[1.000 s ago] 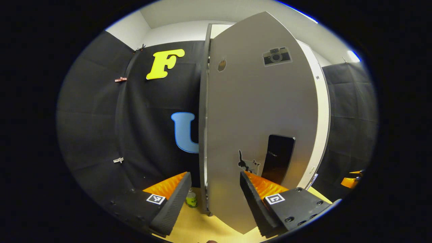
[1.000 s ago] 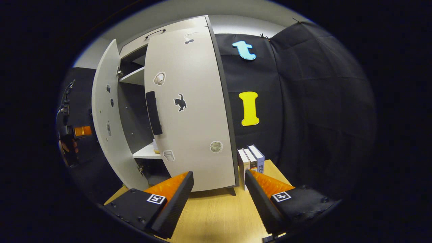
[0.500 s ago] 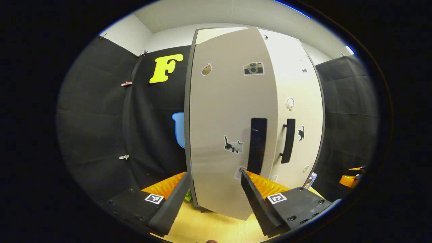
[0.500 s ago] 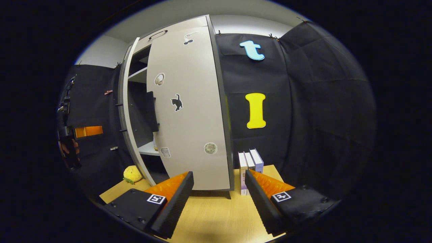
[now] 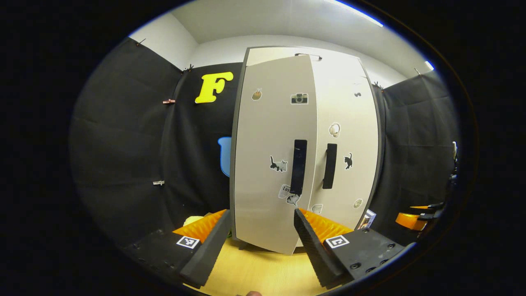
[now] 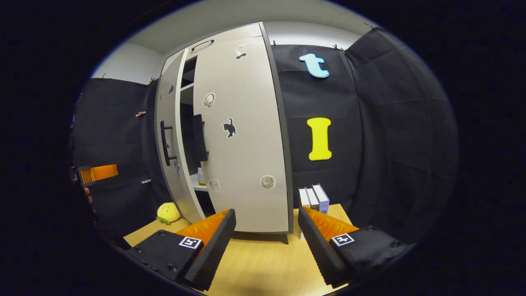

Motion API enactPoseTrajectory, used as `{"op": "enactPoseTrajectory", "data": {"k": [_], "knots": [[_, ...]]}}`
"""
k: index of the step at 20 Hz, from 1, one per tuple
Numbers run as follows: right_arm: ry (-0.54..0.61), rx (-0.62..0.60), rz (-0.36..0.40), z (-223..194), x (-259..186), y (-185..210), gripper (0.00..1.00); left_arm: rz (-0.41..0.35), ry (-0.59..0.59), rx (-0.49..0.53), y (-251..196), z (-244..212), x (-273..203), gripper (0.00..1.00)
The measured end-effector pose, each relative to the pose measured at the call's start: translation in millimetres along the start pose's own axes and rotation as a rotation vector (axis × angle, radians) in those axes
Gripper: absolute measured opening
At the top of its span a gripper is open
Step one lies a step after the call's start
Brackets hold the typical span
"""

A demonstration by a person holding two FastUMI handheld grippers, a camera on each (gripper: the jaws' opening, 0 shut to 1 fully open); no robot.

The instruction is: Grab one shoe with the right hand and put it into the shoe cabinet, grab the other shoe with the left hand and put it into the shoe cabinet; then close the right door with the right hand and the left door with the left hand.

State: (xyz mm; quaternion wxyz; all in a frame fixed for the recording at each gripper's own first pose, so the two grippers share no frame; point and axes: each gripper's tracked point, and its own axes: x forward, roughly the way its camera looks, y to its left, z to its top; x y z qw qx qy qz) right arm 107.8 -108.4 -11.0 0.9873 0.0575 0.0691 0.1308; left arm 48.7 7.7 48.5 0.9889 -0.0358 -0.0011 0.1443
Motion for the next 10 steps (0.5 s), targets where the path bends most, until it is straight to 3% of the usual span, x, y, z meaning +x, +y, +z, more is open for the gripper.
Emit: {"op": "enactPoseTrajectory", "data": {"k": [10], "knots": [[0.011,-0.001,-0.067,-14,-52,64,0.98,-0.062,0.046,0.056,35,-38,-43,0.95]]}}
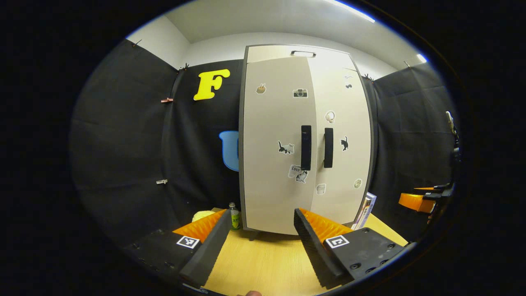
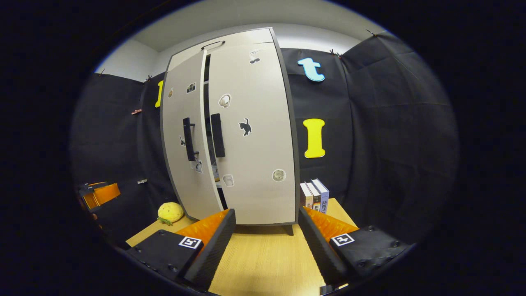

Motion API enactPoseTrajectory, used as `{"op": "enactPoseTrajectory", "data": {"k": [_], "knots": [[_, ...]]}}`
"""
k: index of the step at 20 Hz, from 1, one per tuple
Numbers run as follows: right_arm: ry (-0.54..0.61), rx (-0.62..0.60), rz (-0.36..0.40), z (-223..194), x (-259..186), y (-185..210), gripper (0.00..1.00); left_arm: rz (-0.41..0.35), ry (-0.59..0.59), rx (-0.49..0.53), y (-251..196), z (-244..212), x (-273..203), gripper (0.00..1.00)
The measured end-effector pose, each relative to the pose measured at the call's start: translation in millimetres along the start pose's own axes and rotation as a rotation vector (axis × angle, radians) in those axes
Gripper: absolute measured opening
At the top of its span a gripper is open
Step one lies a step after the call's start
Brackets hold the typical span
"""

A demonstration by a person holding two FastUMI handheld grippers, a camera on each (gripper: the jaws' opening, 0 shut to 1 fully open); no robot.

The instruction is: Grab one shoe with the right hand and put it into the shoe cabinet, grab the other shoe with the left hand and put it into the shoe cabinet; then close the right door with the right hand and the left door with the left hand.

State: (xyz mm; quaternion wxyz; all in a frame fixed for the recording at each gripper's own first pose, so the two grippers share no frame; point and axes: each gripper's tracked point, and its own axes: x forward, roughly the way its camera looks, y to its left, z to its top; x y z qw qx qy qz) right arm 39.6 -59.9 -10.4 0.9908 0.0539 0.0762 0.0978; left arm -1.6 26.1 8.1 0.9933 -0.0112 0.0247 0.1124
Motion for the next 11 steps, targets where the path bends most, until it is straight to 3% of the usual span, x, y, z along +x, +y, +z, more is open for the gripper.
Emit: {"op": "enactPoseTrajectory", "data": {"k": [6,11], "knots": [[0.002,0.000,-0.012,-22,-37,25,0.98,-0.070,-0.002,0.021,-1,-24,-29,0.95],[0.013,-0.003,-0.027,-33,-67,30,0.98,-0.073,0.005,-0.009,4,-33,-46,0.95]]}}
